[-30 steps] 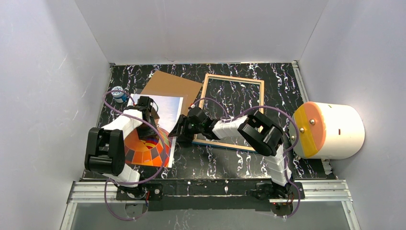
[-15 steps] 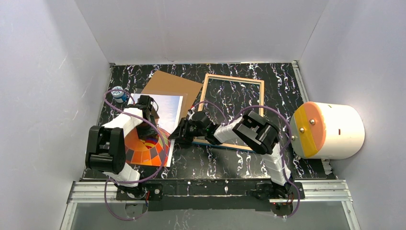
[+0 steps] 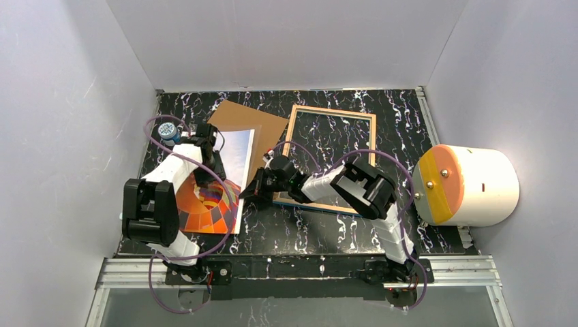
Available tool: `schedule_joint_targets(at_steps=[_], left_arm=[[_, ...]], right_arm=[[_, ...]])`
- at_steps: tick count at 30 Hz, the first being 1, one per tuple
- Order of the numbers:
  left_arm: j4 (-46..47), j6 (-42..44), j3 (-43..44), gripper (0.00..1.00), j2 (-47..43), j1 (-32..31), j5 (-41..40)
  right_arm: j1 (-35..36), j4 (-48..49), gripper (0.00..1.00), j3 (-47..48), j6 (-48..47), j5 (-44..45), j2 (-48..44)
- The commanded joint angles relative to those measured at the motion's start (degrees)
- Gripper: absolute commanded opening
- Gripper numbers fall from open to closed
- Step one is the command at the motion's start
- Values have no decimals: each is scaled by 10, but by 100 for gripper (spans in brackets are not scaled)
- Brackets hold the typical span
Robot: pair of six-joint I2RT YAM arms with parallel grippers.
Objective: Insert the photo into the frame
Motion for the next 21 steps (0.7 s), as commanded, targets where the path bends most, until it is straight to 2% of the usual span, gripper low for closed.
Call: schedule_joint_targets(at_steps=[1,5,8,11,16,21], left_arm=[[-46,-2,66,49,-33,1,10],[-59,-2,89,56,-55,1,26],[-64,-1,93,65,-65,3,39],[-50,5,80,71,-64,4,69],[-7,-4,59,72,-35,13,130],[55,-17,51,72,2,17,153]], right_arm=[[-13,-144,1,49,-55,29,-51],[-31,-241,1,68,-112,51,-83],[-55,-282,1,69,-141,53,-107],[-86,-311,1,69,-167,28,-124],[-137,-336,1,65,-208,-45,-124],[-166,-350,1,83,-230,-106,-101]])
